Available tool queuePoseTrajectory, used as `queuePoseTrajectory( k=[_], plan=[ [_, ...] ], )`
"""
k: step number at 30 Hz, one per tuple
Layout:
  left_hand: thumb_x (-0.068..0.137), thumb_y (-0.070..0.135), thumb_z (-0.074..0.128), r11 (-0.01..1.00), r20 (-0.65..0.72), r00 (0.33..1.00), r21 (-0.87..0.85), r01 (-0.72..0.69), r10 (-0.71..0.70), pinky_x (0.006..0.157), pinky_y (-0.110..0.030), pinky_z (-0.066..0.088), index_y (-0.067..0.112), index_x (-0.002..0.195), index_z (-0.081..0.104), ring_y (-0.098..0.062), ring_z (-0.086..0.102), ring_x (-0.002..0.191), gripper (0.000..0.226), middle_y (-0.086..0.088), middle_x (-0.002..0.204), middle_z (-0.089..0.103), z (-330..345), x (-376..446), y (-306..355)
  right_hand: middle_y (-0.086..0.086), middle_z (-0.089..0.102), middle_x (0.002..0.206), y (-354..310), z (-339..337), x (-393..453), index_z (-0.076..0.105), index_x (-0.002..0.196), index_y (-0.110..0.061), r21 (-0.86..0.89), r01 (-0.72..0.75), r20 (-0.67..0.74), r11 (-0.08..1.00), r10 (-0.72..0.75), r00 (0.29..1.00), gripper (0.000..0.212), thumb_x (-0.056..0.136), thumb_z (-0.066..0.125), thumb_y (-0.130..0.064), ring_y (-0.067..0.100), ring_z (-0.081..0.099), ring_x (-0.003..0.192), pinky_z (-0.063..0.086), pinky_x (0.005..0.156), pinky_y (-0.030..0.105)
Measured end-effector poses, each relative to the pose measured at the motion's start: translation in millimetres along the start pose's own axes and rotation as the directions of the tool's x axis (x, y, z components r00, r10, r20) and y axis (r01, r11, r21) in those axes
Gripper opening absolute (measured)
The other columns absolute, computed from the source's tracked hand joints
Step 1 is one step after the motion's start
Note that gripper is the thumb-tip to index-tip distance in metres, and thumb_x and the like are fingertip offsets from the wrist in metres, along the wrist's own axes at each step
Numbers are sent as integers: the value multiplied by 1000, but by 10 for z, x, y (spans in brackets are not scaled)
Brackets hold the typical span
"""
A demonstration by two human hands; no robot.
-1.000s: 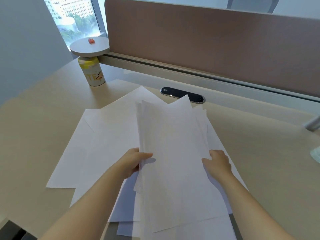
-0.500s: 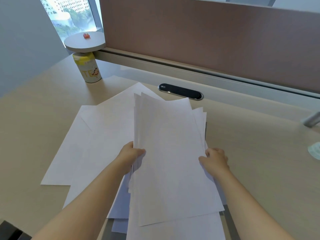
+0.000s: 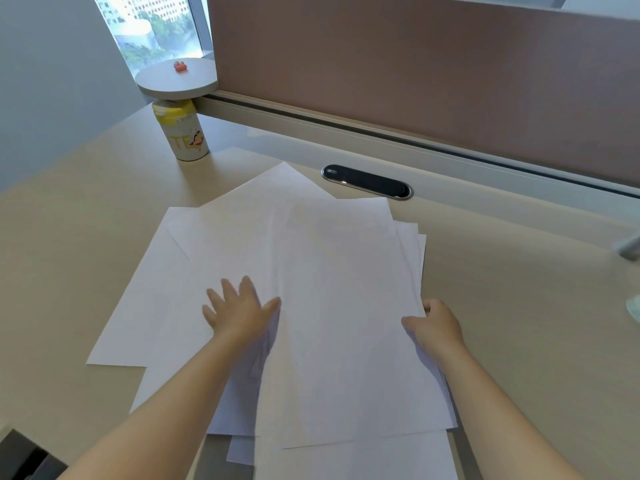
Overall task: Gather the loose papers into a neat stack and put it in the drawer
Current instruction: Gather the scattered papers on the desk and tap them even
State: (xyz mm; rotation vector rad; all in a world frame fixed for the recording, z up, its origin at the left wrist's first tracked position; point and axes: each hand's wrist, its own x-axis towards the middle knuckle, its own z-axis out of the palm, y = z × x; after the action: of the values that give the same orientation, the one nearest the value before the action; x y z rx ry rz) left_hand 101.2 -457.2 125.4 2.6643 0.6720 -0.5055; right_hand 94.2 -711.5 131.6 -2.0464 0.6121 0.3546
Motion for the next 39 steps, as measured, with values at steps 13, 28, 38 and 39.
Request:
queuePoseTrajectory(
  k=[13, 28, 38, 39],
  plan=[
    [88, 47, 46, 989, -105, 993, -144, 44, -59, 104, -43, 31, 12, 140, 33, -32, 36, 133, 64, -12, 143, 41, -178, 53, -162, 21, 56, 119, -167, 264, 64, 59, 108, -4, -174, -22, 0, 984, 23, 1000, 34, 75, 54, -11, 35, 59, 100, 48, 82, 36],
    [81, 36, 62, 805, 128, 977, -553, 215, -172, 85, -39, 42, 10, 97, 52, -34, 49, 116, 32, -13, 113, 53, -313, 183, -573, 12, 46, 91, -288, 529, 8, 39, 63, -9, -190, 48, 44, 981, -40, 998, 23, 81, 49, 0, 23, 43, 71, 25, 48, 24],
    [81, 2, 60, 626, 209, 963, -732, 269, -170, 50, -21, 31, 7, 55, 49, -20, 39, 50, 29, -6, 54, 42, -419, 277, -785, 27, 59, 119, -355, 569, -42, 54, 115, 14, 270, -118, 158, 956, 77, 984, 32, 83, 50, 15, 41, 57, 109, 45, 97, 45],
    [85, -1, 53, 640, 188, 968, -727, 250, -166, 48, -21, 27, 9, 53, 46, -19, 36, 50, 34, -5, 53, 40, -390, 289, -811, 29, 57, 124, -346, 583, -33, 53, 117, 14, 296, -110, 139, 949, 72, 988, 35, 83, 48, 17, 42, 55, 114, 42, 101, 45]
  ],
)
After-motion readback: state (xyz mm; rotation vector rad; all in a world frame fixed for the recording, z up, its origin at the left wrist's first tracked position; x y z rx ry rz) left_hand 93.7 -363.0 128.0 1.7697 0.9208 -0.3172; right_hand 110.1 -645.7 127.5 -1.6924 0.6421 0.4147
